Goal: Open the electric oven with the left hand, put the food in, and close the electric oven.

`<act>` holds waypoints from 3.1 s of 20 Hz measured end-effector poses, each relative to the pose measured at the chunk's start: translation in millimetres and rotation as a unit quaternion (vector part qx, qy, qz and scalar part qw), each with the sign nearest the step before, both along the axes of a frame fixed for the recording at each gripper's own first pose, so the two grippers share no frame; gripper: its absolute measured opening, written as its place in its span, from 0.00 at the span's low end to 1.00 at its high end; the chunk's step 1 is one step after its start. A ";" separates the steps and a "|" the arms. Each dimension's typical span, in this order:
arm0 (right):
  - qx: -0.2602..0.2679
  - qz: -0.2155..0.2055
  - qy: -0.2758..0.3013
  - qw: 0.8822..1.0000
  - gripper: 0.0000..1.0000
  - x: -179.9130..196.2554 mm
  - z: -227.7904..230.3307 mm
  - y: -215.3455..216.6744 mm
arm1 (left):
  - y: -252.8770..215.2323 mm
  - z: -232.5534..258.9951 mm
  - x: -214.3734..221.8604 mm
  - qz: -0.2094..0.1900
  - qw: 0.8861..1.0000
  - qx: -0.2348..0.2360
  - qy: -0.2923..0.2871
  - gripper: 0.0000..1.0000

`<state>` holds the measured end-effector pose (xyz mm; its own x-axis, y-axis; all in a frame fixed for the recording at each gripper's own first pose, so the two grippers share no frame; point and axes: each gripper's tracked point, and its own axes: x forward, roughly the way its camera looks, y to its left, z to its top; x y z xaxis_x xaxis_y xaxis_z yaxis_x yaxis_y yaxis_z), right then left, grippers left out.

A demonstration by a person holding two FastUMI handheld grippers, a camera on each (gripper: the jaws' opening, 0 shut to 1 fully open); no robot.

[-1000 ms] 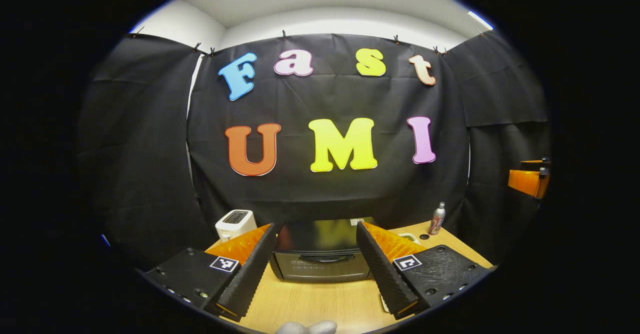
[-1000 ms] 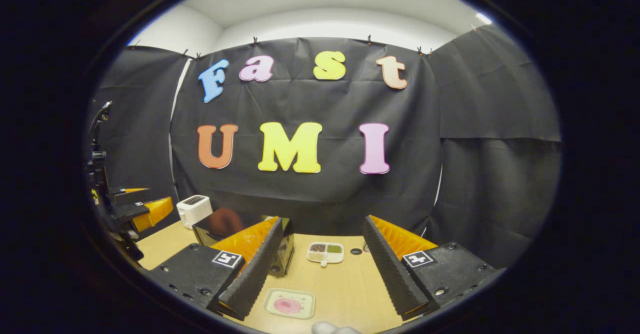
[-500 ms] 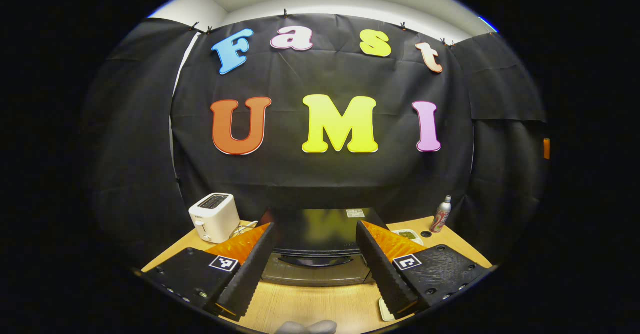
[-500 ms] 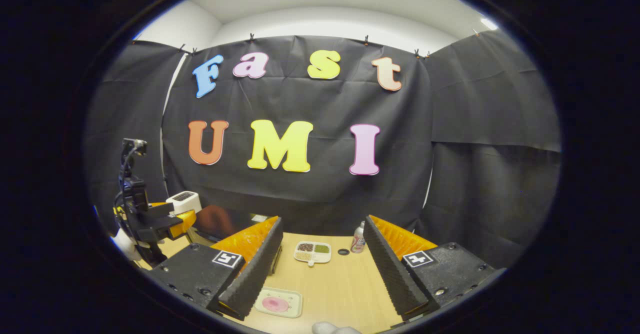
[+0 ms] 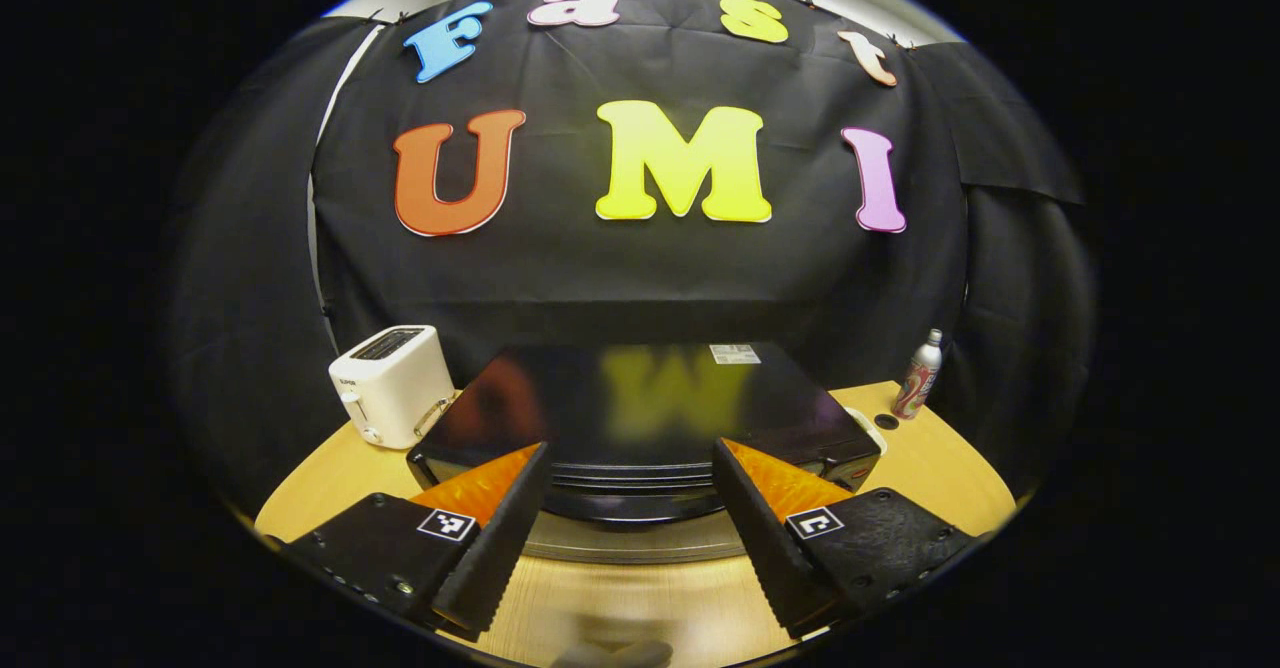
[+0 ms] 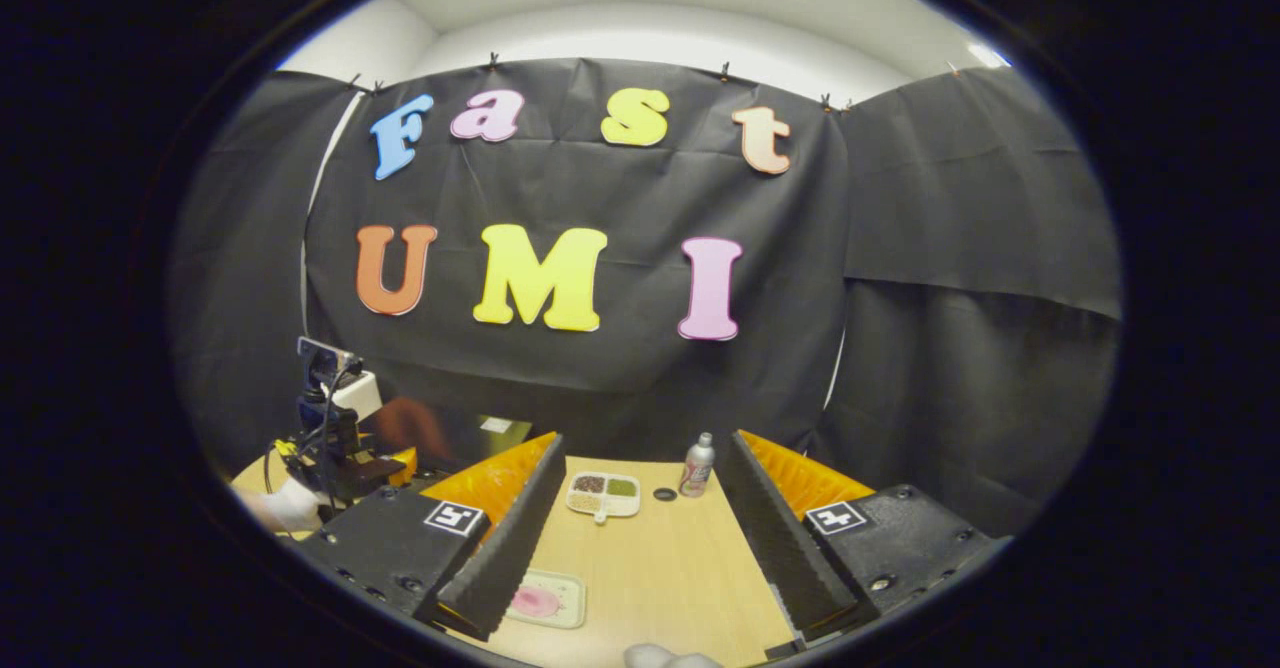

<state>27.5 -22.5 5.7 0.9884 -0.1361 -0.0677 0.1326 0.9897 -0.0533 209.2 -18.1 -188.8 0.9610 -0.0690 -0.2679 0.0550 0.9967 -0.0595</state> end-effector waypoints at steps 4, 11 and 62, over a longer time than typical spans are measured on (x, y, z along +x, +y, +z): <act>0.005 0.003 0.002 1.000 0.99 4.0 -1.2 3.0 | 6.3 -10.2 9.1 0.007 1.000 0.012 0.009 0.98; 0.014 0.007 0.004 1.000 0.99 6.0 -5.9 5.9 | 5.5 -12.5 3.2 0.007 1.000 0.002 0.020 0.97; 0.015 0.026 0.047 0.998 0.99 -31.6 -62.6 8.0 | 1.8 -118.1 -128.1 -0.013 0.994 0.016 0.103 0.96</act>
